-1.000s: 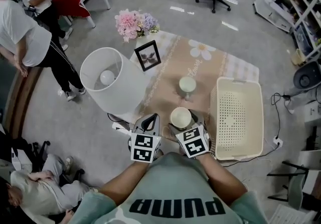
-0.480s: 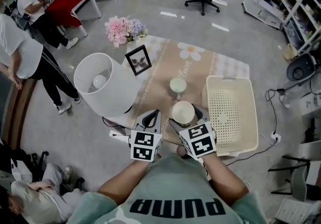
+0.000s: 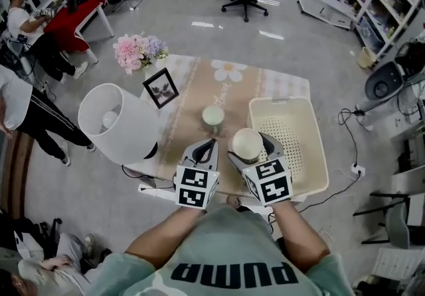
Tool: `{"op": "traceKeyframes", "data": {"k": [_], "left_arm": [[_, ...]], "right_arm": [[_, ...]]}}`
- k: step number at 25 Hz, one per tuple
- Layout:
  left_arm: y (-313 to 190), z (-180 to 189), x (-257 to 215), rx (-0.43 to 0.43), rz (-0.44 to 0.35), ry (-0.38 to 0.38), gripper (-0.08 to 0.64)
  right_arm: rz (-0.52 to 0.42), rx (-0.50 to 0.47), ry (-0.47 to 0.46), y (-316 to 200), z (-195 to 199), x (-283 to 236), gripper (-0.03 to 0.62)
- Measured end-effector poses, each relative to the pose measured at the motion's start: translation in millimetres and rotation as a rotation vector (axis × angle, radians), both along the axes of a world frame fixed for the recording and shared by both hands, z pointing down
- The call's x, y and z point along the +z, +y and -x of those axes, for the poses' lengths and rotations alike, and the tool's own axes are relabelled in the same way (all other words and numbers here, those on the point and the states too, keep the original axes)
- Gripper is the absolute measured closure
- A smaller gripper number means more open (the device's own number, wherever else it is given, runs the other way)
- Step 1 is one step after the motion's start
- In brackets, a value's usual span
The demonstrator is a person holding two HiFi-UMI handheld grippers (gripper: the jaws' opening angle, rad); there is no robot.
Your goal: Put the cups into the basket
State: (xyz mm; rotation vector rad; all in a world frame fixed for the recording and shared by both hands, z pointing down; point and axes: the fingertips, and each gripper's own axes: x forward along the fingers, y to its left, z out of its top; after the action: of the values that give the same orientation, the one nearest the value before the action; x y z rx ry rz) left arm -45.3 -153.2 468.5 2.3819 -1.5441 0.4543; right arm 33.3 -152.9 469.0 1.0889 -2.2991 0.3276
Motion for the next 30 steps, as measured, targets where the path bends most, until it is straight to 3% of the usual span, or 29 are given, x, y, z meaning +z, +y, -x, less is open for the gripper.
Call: {"op": "traceKeyframes", "data": {"k": [13,30], "left_arm": [[-24.5,-68.4,-3.4,0.089,0.007,0.003,0.555],[-65.0,-78.5,32.5,-0.010,0.095,-0.015,0.555]], "right_arm": [[-0.014,0.170,0.009,-33.9,-96.9,-6.6,0.193],[0.099,0.241,0.089,-89.9,-159.2,76.8,0.193]]}}
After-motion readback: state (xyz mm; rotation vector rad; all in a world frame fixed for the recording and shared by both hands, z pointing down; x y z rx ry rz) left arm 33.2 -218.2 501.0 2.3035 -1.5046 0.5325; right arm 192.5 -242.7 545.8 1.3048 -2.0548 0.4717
